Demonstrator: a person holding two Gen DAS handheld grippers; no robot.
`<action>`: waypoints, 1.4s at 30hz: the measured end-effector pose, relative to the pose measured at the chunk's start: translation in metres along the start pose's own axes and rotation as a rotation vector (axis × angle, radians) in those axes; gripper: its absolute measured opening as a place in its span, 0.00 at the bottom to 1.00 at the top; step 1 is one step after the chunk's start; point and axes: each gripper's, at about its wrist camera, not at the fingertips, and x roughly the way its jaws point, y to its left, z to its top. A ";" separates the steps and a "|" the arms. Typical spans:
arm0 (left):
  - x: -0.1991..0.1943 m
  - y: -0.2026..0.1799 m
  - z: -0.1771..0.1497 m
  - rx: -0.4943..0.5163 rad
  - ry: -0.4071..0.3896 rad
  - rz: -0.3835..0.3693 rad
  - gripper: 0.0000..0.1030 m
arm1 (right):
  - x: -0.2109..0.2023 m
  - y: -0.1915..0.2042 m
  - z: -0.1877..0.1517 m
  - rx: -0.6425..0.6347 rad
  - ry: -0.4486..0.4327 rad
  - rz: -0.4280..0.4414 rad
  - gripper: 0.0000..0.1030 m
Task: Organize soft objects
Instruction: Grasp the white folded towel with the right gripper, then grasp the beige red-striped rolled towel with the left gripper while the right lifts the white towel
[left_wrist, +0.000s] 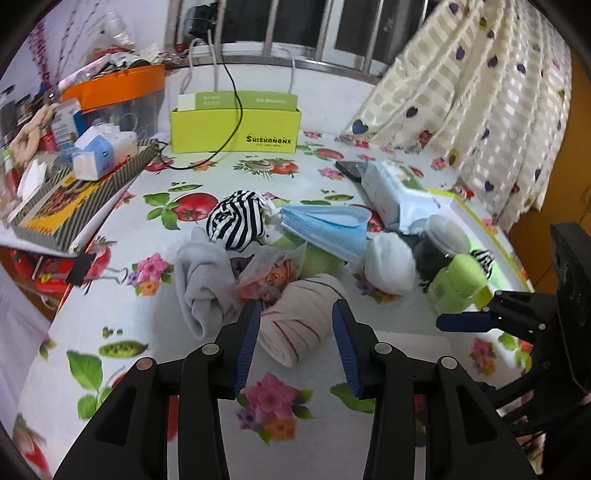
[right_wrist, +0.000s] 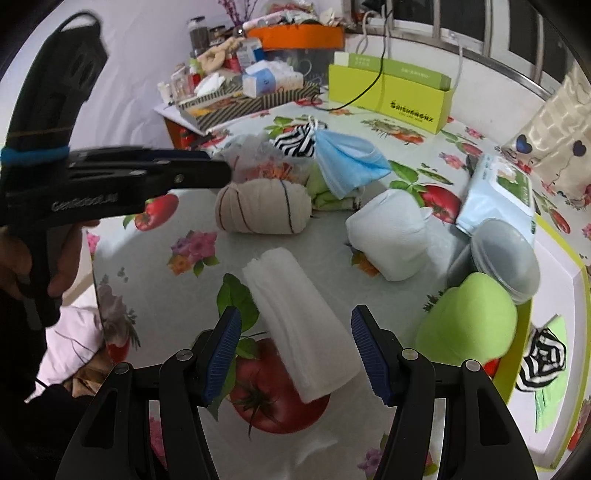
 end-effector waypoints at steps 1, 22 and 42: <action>0.006 0.000 0.001 0.023 0.007 -0.006 0.41 | 0.004 0.001 0.000 -0.008 0.009 -0.003 0.60; 0.051 -0.010 -0.013 0.158 0.126 -0.113 0.48 | 0.012 -0.008 -0.009 0.054 0.040 -0.006 0.34; 0.019 -0.016 -0.030 -0.031 0.051 -0.049 0.44 | -0.020 -0.005 -0.017 0.098 -0.053 -0.014 0.22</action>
